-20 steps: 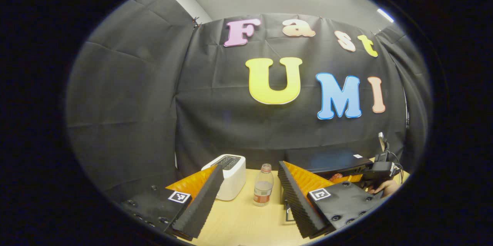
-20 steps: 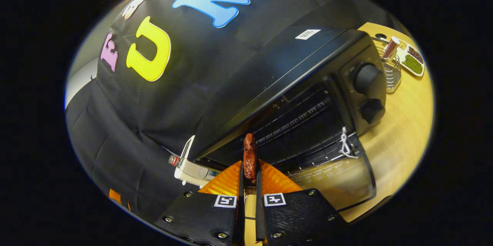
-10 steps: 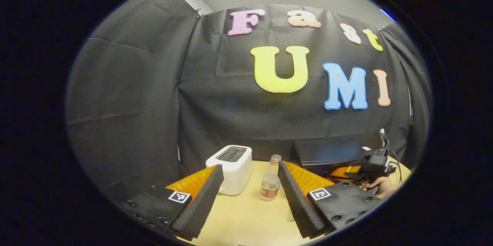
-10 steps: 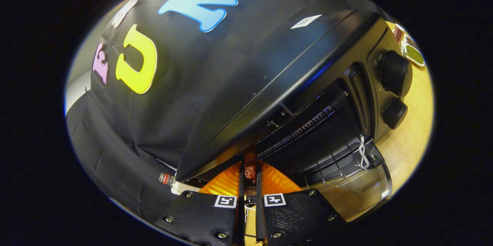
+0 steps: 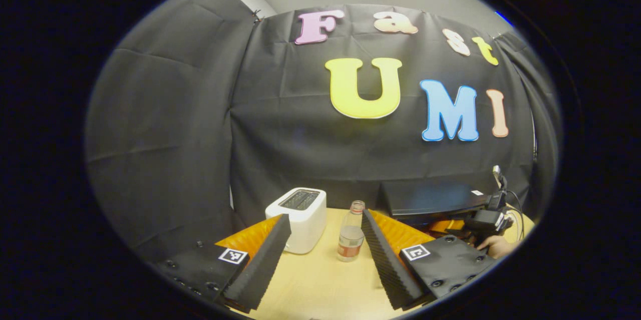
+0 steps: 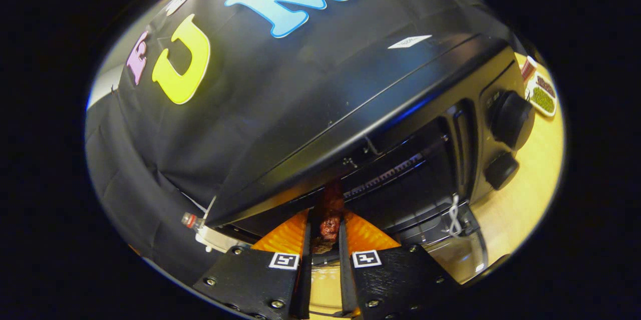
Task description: Open the electric oven with the left hand, put the food in, and close the electric oven.
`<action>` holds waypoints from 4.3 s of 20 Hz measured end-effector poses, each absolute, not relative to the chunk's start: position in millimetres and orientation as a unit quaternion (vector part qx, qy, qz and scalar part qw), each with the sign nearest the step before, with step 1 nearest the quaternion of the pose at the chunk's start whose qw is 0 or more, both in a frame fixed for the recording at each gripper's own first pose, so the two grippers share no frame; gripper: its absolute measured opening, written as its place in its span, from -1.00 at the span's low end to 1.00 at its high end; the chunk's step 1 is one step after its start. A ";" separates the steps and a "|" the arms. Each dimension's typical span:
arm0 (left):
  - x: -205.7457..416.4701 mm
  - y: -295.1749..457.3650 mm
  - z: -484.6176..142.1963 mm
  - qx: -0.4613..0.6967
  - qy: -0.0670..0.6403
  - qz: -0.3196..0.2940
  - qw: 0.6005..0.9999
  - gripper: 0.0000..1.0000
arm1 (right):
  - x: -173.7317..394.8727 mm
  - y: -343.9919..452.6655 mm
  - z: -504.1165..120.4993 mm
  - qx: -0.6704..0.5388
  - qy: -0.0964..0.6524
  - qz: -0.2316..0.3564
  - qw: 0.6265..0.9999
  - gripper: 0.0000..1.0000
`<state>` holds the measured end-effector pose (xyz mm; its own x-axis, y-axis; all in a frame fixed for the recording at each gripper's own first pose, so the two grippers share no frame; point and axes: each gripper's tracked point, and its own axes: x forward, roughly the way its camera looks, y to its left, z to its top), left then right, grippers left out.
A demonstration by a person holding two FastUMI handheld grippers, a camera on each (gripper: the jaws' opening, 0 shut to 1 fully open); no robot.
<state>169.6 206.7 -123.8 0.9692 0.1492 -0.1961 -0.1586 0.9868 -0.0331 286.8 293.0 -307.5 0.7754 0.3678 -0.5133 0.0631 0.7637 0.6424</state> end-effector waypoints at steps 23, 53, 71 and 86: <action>150.8 76.9 -96.7 -0.024 0.065 0.002 0.998 0.92 | 174.1 151.9 -188.2 0.191 0.225 0.071 0.953 0.95; 130.4 -53.8 -315.4 -0.050 0.320 -0.099 0.941 0.94 | 56.0 30.3 -115.3 0.011 0.120 -0.010 0.993 0.95; 143.8 -77.4 -411.8 -0.034 0.417 -0.121 0.900 0.94 | 43.6 10.2 -122.7 -0.011 0.151 -0.063 0.986 0.95; 159.3 -75.3 -410.0 0.005 0.377 -0.093 0.922 0.89 | 44.7 21.8 -115.9 -0.060 0.138 -0.056 0.987 0.91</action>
<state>159.3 -75.3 -410.0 0.6988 -0.1675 -0.6954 0.1757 0.9826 -0.0602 44.7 21.8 -115.9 0.9559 -0.1273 -0.2648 0.0945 0.9866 -0.1331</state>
